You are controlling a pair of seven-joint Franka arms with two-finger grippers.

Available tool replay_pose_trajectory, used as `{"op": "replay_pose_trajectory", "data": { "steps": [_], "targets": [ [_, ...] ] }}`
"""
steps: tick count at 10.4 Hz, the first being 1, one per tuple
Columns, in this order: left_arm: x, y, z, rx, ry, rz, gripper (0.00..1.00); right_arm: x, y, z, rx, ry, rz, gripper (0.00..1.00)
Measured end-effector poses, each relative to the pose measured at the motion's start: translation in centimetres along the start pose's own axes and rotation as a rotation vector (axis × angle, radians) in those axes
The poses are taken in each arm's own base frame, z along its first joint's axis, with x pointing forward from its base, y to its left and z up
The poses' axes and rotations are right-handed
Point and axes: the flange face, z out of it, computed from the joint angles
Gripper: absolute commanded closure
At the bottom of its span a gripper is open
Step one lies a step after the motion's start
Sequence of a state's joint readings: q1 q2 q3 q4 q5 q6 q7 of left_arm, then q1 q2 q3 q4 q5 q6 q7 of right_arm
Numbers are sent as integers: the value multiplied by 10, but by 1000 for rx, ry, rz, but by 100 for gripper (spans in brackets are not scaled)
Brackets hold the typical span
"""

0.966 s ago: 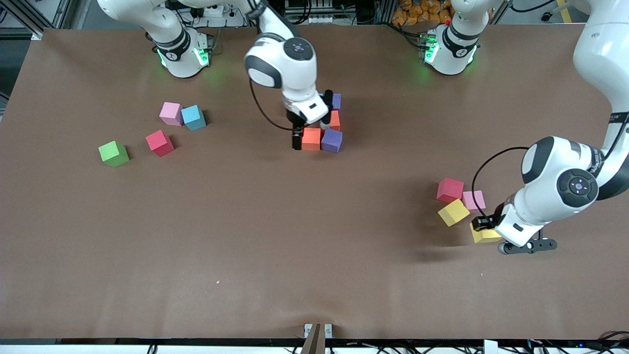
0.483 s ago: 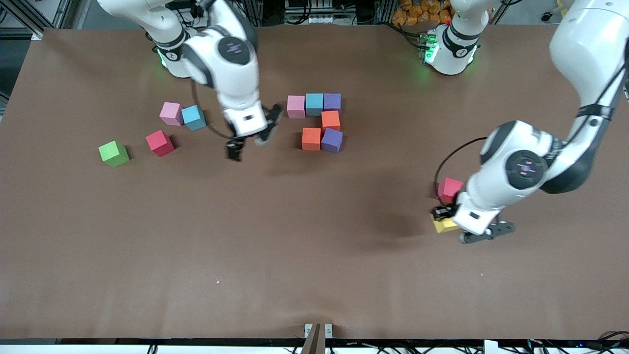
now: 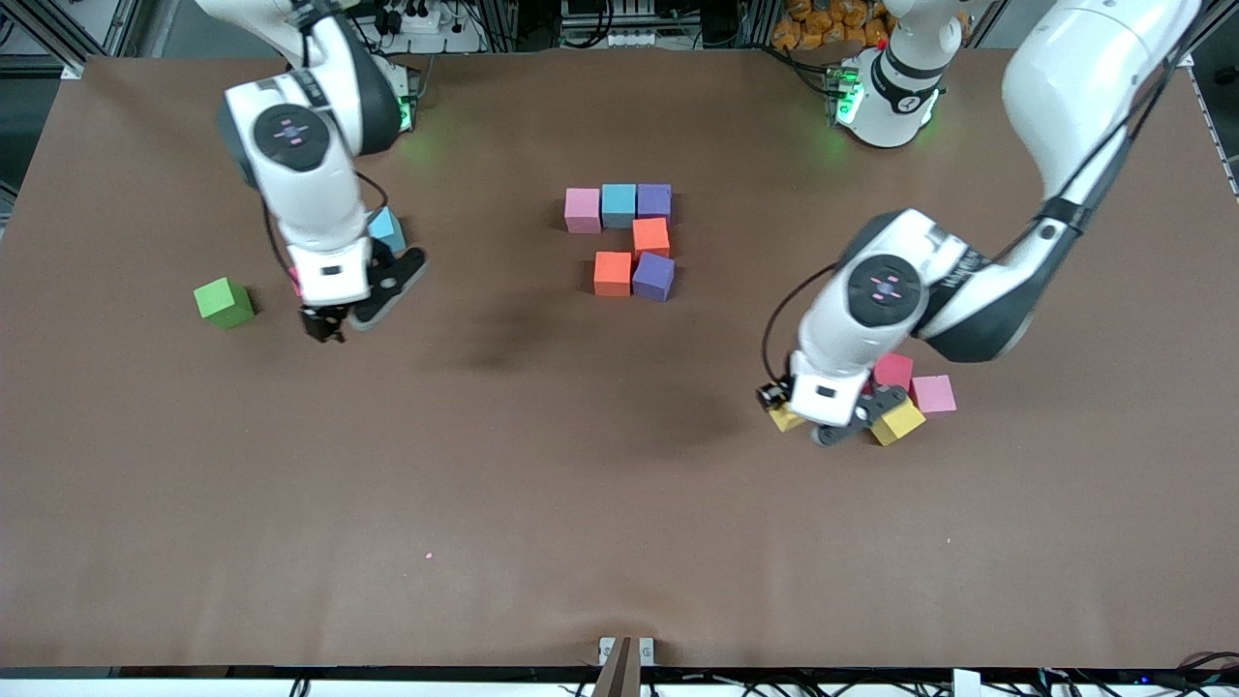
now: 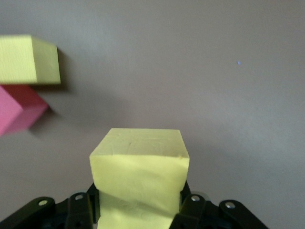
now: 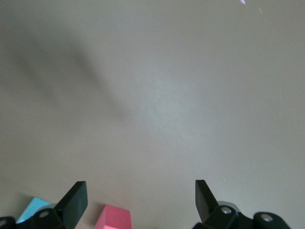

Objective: Form number 2 with 11 blocks
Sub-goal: 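Carry the yellow cube to the row while the right gripper grasps green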

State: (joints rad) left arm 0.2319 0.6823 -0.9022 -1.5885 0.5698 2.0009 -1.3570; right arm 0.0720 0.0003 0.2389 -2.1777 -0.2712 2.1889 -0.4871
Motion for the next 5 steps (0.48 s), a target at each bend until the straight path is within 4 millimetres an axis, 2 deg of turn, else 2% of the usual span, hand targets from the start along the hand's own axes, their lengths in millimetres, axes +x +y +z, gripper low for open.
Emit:
{"op": "replay_pose_trajectory", "data": {
  "steps": [3,5],
  "targets": [
    [-52,28,1,3,-2,-150,55,-56,57,23,71,-5,161,0],
    [-83,41,2,6,-2,-268,55,-76,76,42,99,-20,172,0]
  ]
}}
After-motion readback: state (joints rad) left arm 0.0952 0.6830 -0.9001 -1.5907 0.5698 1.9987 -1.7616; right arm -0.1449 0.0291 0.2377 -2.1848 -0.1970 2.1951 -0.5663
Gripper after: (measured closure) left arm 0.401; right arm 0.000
